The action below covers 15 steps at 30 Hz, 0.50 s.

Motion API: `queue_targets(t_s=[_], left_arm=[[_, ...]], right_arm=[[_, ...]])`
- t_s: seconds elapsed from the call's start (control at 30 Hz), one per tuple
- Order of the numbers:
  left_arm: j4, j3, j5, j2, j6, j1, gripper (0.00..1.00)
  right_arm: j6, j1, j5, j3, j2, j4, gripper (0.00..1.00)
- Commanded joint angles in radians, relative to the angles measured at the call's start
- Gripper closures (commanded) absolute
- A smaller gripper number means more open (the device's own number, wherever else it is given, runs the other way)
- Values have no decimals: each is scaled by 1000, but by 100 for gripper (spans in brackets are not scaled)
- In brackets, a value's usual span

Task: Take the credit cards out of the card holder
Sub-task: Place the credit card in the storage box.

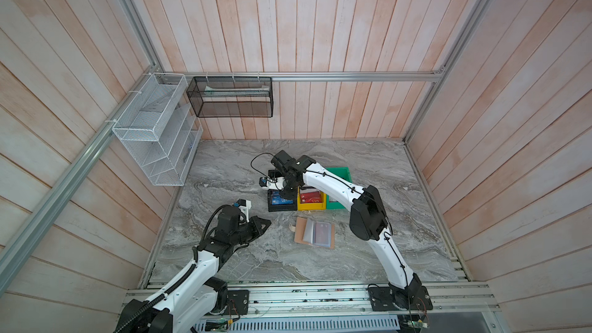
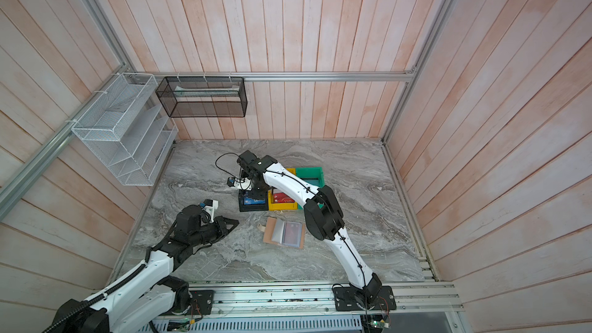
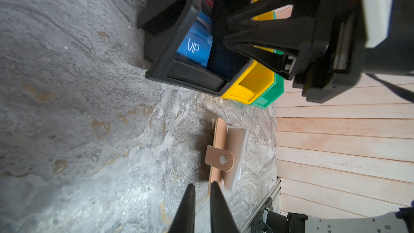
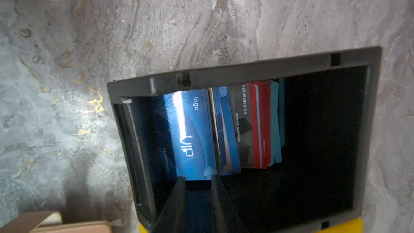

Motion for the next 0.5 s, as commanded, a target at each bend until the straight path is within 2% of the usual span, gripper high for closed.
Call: queue_targets(t_s=[0.0, 0.13, 0.3, 0.47], left_arm=[[12, -14, 22, -5, 11, 7, 83], [41, -15, 38, -9, -20, 4, 83], [72, 18, 39, 1, -30, -27, 84], [74, 97, 10, 82, -6, -121, 88]], right_arm=[[80, 4, -21, -16, -108, 23, 76], [205, -4, -47, -163, -257, 100, 76], [414, -29, -98, -601, -565, 342, 76], [637, -56, -126, -1035, -838, 544, 78]])
